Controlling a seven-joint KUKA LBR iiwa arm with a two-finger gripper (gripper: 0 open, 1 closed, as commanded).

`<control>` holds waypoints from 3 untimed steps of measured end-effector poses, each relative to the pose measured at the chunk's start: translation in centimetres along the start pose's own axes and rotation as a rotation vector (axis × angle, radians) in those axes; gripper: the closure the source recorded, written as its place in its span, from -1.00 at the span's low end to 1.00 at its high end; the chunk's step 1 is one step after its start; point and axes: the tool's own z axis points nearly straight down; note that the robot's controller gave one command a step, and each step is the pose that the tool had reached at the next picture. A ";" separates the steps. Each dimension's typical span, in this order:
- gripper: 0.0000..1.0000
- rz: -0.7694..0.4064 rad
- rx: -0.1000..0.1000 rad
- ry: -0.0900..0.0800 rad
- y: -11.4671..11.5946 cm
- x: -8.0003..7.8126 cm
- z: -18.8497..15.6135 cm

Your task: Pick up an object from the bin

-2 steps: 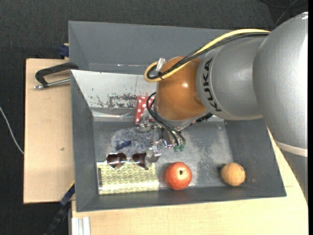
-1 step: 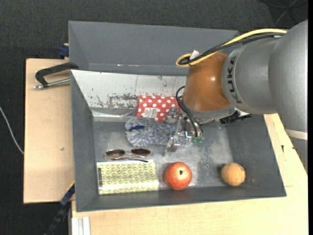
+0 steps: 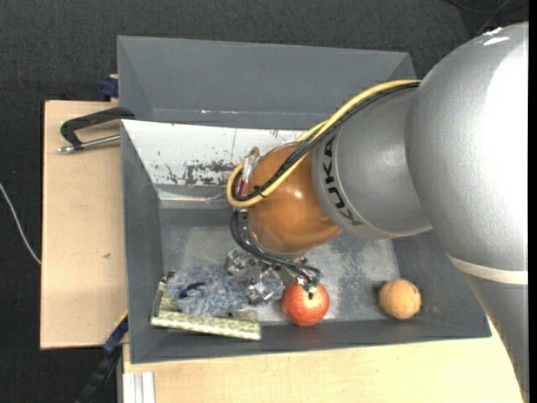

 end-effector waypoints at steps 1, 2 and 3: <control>1.00 0.005 -0.005 -0.001 0.1 0.0 0.0; 1.00 0.006 -0.008 -0.002 -0.1 0.0 -0.1; 1.00 0.010 -0.015 -0.005 -0.2 0.1 -0.6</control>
Offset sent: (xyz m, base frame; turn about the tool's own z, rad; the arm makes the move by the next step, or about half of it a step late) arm 0.0000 -0.0003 0.0082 -0.0001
